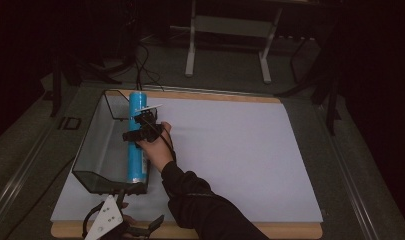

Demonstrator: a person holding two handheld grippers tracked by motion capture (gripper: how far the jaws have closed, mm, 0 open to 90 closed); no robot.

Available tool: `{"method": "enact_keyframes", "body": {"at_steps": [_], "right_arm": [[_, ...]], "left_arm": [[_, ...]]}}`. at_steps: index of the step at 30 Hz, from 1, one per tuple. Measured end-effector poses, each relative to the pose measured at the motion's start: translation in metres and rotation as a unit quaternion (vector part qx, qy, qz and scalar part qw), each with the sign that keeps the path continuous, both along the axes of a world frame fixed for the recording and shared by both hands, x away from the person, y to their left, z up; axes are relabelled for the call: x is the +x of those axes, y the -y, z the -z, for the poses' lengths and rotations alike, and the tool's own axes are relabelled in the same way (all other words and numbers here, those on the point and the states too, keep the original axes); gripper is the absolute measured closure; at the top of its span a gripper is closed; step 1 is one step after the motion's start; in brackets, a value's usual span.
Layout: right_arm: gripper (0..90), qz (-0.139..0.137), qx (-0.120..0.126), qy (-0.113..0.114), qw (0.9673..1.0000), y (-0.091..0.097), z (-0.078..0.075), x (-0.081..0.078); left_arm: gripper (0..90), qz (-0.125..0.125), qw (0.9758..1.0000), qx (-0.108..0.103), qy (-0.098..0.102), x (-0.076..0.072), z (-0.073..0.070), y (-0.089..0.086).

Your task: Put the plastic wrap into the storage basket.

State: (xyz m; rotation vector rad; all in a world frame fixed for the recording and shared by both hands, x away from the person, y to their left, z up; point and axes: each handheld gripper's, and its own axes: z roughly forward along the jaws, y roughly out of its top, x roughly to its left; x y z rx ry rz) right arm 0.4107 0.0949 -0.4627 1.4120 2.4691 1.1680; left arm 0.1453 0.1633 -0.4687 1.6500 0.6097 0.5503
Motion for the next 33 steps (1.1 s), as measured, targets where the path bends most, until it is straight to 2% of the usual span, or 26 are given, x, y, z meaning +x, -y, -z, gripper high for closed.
{"method": "enact_keyframes", "body": {"at_steps": [2,7,9,11,12,14,15,20,30,32,33], "right_arm": [[13.0,-0.006,-0.006,0.013,0.9999,0.004,-0.004,-0.002],[11.6,-0.031,0.017,0.025,0.9991,0.018,-0.012,-0.005],[11.6,-0.038,0.014,0.045,0.9981,0.023,-0.017,-0.01],[11.7,-0.045,0.013,0.051,0.9976,0.025,-0.019,-0.011],[12.7,-0.056,0.001,0.072,0.9958,0.029,-0.023,-0.015],[12.9,-0.059,0.001,0.075,0.9955,0.031,-0.024,-0.016],[12.9,-0.069,0.0,0.072,0.995,0.038,-0.027,-0.017],[12.8,-0.089,-0.001,0.087,0.9922,0.054,-0.03,-0.02],[12.9,-0.088,-0.009,0.104,0.9906,0.091,-0.035,-0.029],[12.9,-0.088,-0.008,0.109,0.9901,0.105,-0.037,-0.033],[12.9,-0.088,-0.008,0.109,0.9901,0.105,-0.037,-0.033]], "left_arm": [[0.3,0.001,1.0,0.0,0.0,0.0,0.0,0.0],[0.3,0.001,1.0,-0.001,-0.001,0.001,0.0,0.001],[0.3,0.001,1.0,0.0,-0.003,0.001,0.0,0.001],[0.3,0.001,1.0,-0.002,-0.003,0.001,0.0,0.001],[0.2,0.001,1.0,0.0,-0.002,0.001,0.0,0.001],[0.3,0.0,1.0,0.001,-0.004,0.001,0.0,0.001],[0.3,0.0,1.0,0.001,-0.004,0.001,0.0,0.001],[0.3,0.0,1.0,0.001,-0.005,0.001,0.001,0.001],[0.3,-0.003,1.0,0.005,-0.006,0.002,0.001,0.002],[0.3,-0.004,1.0,0.005,-0.006,0.002,0.001,0.002],[0.3,-0.004,1.0,0.005,-0.006,0.002,0.002,0.003]]}}
